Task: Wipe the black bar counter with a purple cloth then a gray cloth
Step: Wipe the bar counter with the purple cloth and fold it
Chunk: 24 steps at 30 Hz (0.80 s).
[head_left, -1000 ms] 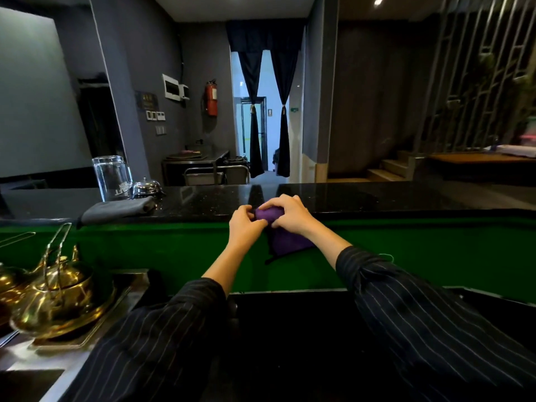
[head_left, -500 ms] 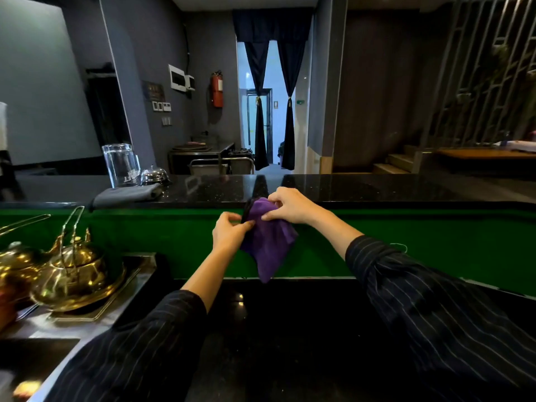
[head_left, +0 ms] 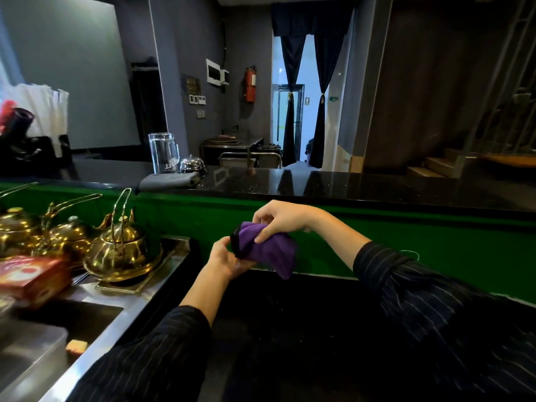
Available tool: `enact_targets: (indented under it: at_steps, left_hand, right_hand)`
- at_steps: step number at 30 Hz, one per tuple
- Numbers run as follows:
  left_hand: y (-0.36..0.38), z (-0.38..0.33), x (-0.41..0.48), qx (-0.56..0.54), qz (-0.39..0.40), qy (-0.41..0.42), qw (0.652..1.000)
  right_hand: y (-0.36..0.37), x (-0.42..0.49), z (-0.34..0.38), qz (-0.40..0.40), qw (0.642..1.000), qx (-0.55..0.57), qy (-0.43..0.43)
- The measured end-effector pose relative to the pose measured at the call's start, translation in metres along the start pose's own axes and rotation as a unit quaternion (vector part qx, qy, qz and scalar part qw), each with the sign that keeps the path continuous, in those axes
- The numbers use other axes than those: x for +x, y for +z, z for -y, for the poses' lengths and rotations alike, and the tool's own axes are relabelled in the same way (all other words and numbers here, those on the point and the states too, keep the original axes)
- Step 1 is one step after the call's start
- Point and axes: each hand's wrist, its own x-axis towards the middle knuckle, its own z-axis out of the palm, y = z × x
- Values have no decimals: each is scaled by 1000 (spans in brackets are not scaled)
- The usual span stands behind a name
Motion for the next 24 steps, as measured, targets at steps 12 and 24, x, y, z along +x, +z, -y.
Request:
enact_targets:
  at_steps: [12, 24]
  left_hand:
    - [-21, -37, -31, 218, 39, 48, 974]
    - [-38, -63, -65, 354, 61, 159, 920]
  right_hand:
    - [26, -1, 2, -34, 998, 55, 4]
    - [69, 41, 13, -105, 978, 168, 62]
